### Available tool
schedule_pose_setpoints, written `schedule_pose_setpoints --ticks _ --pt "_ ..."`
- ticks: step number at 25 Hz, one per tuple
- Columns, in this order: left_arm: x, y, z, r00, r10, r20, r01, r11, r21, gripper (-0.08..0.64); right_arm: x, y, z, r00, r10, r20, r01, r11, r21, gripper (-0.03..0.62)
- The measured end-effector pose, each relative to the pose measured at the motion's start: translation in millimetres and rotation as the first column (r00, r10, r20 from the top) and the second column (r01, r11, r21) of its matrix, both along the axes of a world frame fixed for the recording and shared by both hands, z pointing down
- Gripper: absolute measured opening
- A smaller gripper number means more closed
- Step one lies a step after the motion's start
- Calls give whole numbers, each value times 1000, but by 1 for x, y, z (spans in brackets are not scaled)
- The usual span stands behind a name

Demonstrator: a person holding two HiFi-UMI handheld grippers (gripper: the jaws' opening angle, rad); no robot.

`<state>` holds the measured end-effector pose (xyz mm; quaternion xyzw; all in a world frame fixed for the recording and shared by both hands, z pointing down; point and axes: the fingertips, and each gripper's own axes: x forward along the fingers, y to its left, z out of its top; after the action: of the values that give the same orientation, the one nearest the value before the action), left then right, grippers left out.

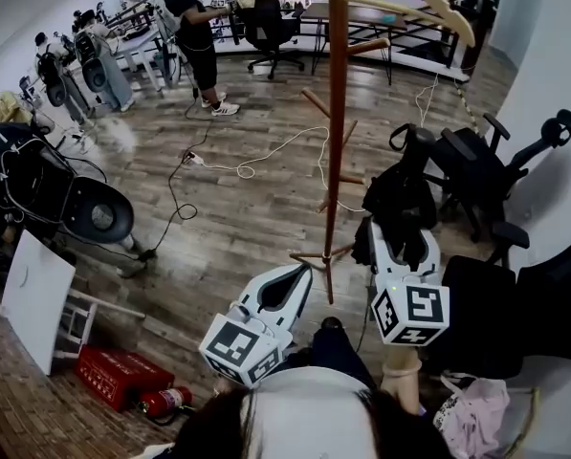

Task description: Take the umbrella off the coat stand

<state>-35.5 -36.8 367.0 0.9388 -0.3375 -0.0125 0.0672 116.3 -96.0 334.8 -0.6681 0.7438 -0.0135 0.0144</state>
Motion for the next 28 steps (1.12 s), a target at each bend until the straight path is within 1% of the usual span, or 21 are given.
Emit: schedule_pose_setpoints --ticks 9,16,20,28 --pt "-12 12 5 1000 0 -11 0 1000 -1 9 -14 15 3 1000 -1 -6 1 1000 5 252" --pt "-22 23 7 1000 13 -13 -13 1000 2 9 -27 30 2 1000 2 -13 -2 1000 15 252" --pt "-24 30 8 999 41 -14 -41 999 10 9 -31 39 0 1000 11 -18 -11 1000 28 252" --pt "-27 35 9 999 47 -22 -46 999 17 9 -38 47 -4 1000 10 -19 -10 999 51 252"
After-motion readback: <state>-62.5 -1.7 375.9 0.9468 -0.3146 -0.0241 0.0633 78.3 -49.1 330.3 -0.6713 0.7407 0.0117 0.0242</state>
